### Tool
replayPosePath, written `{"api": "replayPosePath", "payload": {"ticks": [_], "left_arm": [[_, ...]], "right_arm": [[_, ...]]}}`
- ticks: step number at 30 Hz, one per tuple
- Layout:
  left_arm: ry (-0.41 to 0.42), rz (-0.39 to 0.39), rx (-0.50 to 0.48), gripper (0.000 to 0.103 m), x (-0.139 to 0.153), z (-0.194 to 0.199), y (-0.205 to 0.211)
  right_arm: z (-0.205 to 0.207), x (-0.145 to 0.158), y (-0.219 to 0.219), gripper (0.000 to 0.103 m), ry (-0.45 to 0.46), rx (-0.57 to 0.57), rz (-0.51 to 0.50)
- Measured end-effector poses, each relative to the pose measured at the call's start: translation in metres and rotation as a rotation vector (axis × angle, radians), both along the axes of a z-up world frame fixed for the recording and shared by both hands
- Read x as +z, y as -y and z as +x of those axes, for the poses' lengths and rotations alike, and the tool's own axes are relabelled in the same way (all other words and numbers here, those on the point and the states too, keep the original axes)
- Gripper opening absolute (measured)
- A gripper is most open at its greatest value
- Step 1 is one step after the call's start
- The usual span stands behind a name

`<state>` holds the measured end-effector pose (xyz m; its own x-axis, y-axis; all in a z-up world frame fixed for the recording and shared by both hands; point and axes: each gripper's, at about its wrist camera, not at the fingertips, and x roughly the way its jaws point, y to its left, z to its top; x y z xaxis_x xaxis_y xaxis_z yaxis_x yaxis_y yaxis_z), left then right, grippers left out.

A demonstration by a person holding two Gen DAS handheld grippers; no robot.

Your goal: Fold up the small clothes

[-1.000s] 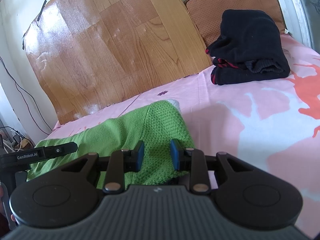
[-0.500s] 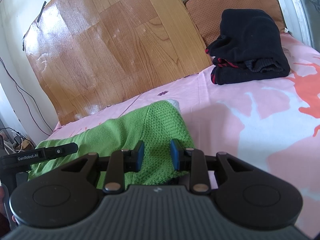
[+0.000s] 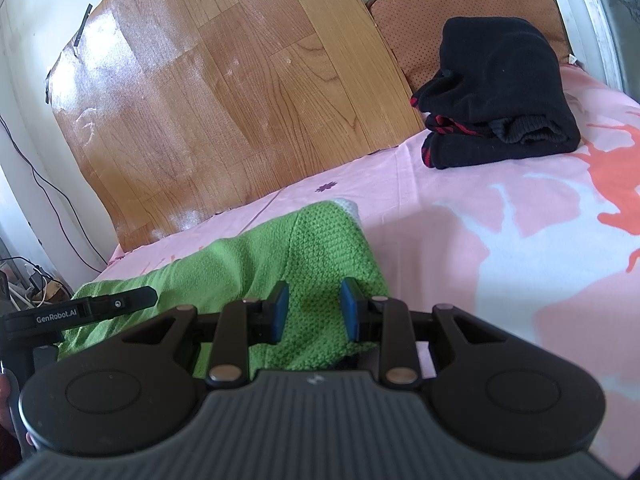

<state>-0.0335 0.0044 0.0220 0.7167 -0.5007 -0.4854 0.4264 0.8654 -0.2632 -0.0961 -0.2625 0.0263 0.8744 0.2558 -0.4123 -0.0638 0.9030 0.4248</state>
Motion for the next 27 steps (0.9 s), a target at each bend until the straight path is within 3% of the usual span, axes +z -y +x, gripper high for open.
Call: {"api": "replayPosePath", "payload": {"ticks": [27], "left_arm": [[0.005,0.008,-0.005,0.046,0.0003,-0.0014,0.0013]], "right_arm": [[-0.0017,-0.0002,-0.0002,0.032,0.001,-0.005,0.011]]}}
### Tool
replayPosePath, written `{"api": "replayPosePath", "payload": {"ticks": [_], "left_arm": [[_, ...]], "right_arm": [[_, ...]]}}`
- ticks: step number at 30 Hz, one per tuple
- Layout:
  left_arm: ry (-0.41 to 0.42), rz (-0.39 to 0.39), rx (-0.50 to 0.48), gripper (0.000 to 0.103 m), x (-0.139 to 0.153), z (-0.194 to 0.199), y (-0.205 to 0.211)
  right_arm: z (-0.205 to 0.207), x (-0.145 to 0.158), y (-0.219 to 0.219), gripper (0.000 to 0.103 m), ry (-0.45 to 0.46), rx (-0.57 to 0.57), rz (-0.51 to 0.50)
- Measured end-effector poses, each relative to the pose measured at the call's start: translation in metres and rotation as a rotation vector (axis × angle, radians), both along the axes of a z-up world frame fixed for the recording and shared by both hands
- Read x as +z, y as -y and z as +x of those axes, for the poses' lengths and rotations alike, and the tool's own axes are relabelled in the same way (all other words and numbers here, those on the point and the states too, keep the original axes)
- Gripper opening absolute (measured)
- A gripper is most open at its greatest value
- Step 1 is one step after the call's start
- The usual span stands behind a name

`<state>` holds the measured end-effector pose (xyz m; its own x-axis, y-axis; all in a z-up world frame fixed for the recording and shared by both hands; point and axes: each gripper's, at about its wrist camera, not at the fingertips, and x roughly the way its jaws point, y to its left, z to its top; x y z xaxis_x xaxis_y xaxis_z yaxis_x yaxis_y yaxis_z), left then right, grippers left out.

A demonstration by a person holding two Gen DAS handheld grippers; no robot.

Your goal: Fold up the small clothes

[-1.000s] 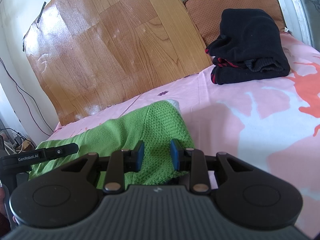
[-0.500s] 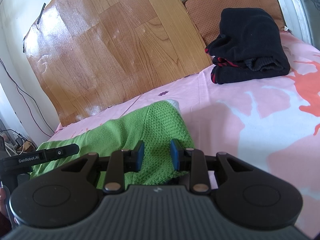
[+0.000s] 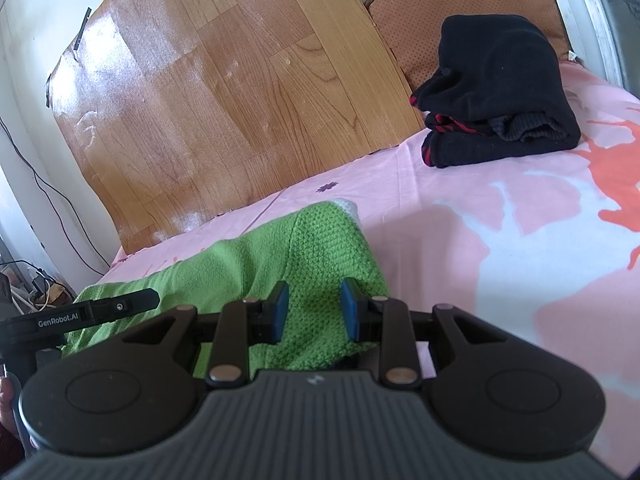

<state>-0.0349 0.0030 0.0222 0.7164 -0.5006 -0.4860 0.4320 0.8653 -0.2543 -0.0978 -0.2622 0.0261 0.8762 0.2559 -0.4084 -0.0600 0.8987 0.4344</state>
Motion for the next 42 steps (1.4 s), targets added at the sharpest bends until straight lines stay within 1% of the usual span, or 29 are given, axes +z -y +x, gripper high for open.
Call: {"api": "replayPosePath", "payload": {"ticks": [35,42], "left_arm": [[0.001,-0.001,0.004,0.047,-0.0003,0.0004,0.0011],[0.012,-0.022,-0.01,0.057,0.0011,-0.0024,-0.0029]], "right_arm": [[-0.0002,0.0,-0.0007,0.032,0.0,-0.002,0.004],[-0.0002,0.0,-0.0004,0.032,0.0,-0.002,0.005]]}}
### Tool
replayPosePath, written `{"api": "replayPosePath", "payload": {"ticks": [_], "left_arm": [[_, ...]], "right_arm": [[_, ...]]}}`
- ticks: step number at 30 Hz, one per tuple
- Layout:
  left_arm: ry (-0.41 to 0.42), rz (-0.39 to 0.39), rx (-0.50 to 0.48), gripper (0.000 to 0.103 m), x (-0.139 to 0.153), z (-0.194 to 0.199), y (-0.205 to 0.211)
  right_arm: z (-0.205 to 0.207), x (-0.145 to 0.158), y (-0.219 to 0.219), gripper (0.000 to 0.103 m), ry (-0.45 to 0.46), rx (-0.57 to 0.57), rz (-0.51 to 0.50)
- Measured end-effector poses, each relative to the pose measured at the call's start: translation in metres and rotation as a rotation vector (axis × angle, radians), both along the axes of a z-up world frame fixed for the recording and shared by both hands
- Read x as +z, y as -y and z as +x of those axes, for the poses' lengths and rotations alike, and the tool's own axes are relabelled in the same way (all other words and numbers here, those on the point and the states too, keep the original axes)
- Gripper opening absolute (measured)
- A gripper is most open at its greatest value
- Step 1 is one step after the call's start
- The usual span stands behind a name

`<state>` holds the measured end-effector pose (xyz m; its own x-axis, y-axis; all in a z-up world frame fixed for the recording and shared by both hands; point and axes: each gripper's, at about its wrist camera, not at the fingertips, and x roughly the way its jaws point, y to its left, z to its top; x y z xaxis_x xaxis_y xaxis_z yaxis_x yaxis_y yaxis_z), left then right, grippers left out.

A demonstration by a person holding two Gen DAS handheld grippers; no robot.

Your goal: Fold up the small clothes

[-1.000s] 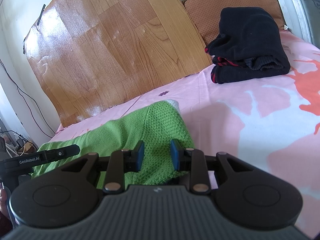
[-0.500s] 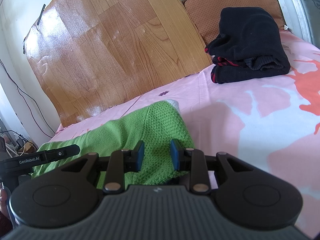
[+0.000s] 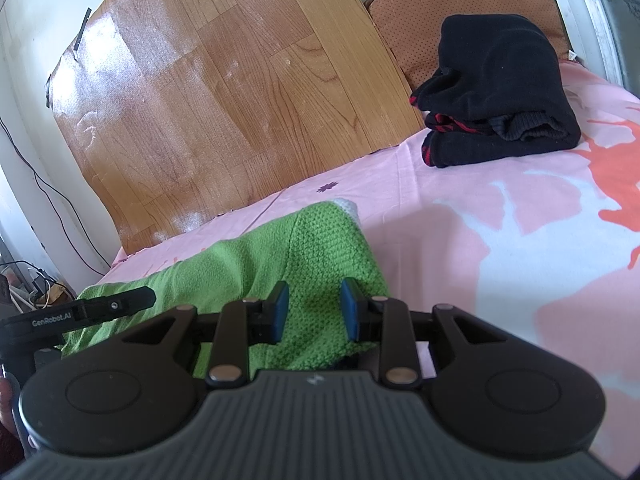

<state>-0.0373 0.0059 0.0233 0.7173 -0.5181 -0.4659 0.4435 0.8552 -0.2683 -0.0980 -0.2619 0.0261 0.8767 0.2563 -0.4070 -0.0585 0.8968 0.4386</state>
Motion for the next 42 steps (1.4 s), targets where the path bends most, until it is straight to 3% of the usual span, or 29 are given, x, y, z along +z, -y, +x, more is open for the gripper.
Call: {"api": "replayPosePath", "payload": {"ticks": [5,11,42], "left_arm": [[-0.004,-0.01,0.003,0.057,0.0,0.0007,-0.0022],[0.003,0.044,0.006,0.058,-0.0011,0.0014,0.004],[0.002,0.048,0.004,0.061,-0.0017,0.0018,0.0046]], "right_arm": [[-0.0001,0.0,-0.0004,0.032,0.0,0.0,0.001],[-0.0008,0.0,-0.0005,0.032,0.0,-0.001,0.002],[-0.001,0.0002,-0.0002,0.032,0.0,-0.002,0.004]]}}
